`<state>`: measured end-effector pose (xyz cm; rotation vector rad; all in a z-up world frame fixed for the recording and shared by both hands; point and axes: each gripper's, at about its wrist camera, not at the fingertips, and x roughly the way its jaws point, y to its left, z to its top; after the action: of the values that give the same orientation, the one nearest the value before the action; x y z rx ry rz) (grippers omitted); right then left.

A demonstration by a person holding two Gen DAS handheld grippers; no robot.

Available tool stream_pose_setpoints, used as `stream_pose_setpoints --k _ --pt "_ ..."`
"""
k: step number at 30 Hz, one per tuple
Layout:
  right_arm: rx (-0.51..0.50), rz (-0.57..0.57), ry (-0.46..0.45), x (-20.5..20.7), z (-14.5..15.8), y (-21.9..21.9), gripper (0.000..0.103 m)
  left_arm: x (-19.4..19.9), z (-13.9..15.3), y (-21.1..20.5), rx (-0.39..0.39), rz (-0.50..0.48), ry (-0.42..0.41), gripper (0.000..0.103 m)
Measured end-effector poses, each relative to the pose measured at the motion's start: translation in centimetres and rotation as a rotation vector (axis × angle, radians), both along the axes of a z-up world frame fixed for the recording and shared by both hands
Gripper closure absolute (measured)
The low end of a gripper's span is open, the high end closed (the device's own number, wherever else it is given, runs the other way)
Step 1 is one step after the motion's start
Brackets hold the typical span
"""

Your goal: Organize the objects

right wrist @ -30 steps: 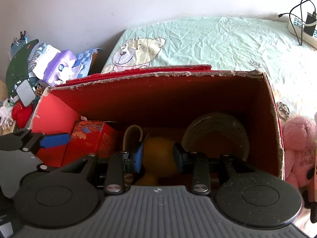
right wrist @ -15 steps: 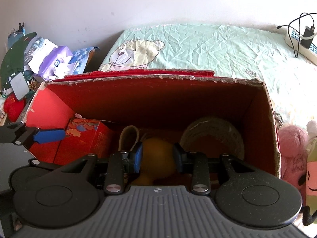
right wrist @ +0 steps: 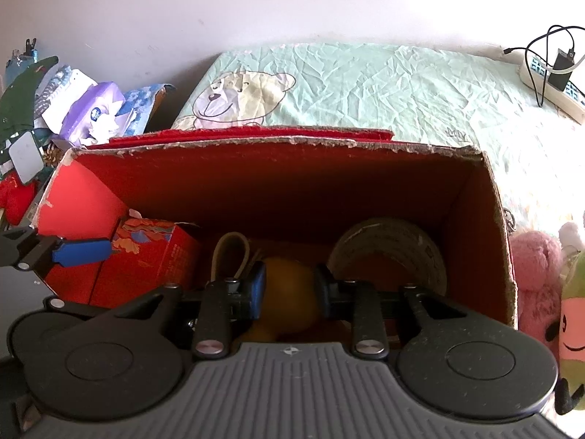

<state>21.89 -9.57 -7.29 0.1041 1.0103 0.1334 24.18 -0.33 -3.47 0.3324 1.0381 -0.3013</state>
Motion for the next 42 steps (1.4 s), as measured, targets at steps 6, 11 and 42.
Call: stream_pose_setpoints --k 6,11,42 --pt "-0.012 -0.010 -0.005 -0.2 0.0 0.1 0.077 -0.2 0.0 0.0 0.004 -0.005 0.006 0.013" --pt "-0.006 -0.015 -0.010 -0.4 0.0 0.0 0.078 -0.4 0.1 0.0 0.008 -0.006 0.008 0.013" --pt "-0.008 -0.011 -0.007 -0.5 -0.2 0.2 0.078 -1.8 0.2 -0.4 0.024 -0.034 -0.035 0.008"
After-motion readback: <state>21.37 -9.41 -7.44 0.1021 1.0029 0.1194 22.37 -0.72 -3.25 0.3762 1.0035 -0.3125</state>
